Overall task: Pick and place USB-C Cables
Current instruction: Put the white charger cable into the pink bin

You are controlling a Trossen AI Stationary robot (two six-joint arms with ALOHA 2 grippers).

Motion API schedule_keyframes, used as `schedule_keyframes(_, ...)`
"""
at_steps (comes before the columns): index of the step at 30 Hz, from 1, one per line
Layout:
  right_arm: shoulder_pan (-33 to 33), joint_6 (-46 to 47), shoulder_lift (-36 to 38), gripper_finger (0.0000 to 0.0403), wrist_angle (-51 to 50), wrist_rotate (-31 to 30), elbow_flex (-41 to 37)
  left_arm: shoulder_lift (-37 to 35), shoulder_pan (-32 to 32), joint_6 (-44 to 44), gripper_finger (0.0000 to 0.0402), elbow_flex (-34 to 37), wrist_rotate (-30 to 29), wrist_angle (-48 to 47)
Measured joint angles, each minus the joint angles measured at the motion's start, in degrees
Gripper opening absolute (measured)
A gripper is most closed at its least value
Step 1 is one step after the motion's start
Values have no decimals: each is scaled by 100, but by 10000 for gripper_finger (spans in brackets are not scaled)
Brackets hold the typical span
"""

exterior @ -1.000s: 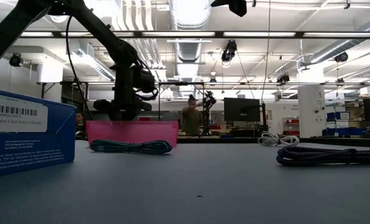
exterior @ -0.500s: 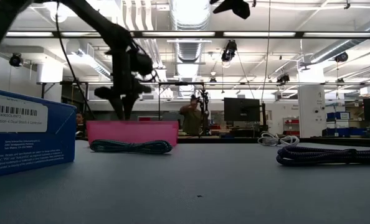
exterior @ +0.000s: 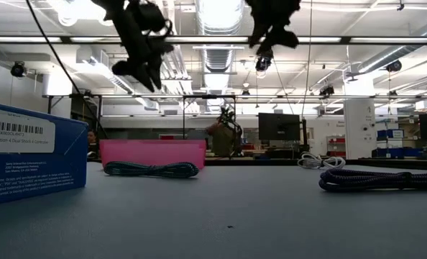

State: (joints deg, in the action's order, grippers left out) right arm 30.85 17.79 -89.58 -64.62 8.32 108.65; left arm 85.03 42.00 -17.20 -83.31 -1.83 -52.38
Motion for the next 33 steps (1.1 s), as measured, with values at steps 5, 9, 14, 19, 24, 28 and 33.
schedule_keyframes(5,300,246,-2,132,57,2,-617,-336,-191,-32,103,0,-2,331)
schedule_keyframes(9,531,592,-2,132,52,4,-1182,-441,-341,-36,103,0,2,557)
schedule_keyframes(14,814,989,-2,139,15,57,-1938,-458,-492,-38,103,0,0,714)
schedule_keyframes(19,1067,1124,-2,157,9,70,-2576,-454,-599,-38,103,2,2,696)
schedule_keyframes(24,1182,1165,-2,178,35,68,-3081,-454,-653,-38,103,2,3,695)
schedule_keyframes(28,1196,1185,-6,189,134,111,-3434,-454,-656,-38,103,2,4,695)
schedule_keyframes(33,1152,1238,-7,192,202,114,-3772,-454,-656,-38,103,2,4,697)
